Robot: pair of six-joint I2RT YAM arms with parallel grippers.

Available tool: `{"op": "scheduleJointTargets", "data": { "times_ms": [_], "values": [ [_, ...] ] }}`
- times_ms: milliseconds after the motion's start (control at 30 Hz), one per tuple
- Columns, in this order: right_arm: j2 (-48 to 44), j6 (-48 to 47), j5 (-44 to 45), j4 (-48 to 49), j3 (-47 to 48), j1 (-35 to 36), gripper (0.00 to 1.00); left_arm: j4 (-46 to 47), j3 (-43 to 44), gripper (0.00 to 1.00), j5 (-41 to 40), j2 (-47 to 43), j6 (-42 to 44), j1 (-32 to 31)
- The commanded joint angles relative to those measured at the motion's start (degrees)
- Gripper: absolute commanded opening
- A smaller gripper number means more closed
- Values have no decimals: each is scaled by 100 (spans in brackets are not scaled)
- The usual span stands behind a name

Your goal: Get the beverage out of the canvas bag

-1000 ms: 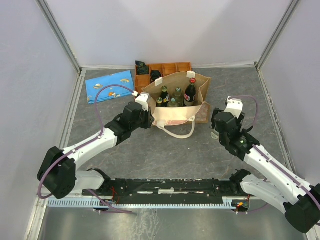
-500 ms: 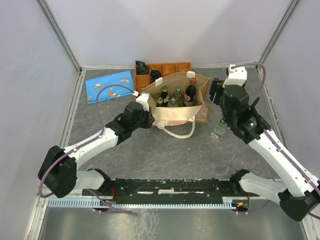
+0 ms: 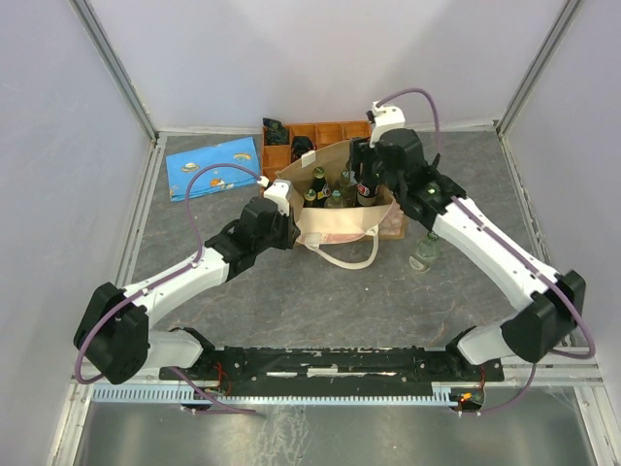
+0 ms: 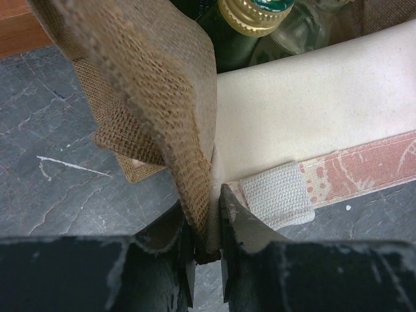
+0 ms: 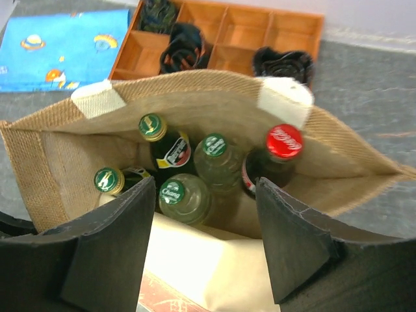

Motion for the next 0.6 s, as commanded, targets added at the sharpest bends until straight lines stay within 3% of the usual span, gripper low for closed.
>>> {"op": "scheduleJointTargets", "data": {
  "times_ms": [0, 567],
  "values": [
    [397, 225, -532, 1, 320, 74, 70, -284, 96, 3, -80, 52, 210, -23],
    [1291, 356, -880, -29, 80, 369, 71, -266, 107, 3, -62, 162, 209, -18]
  ]
}}
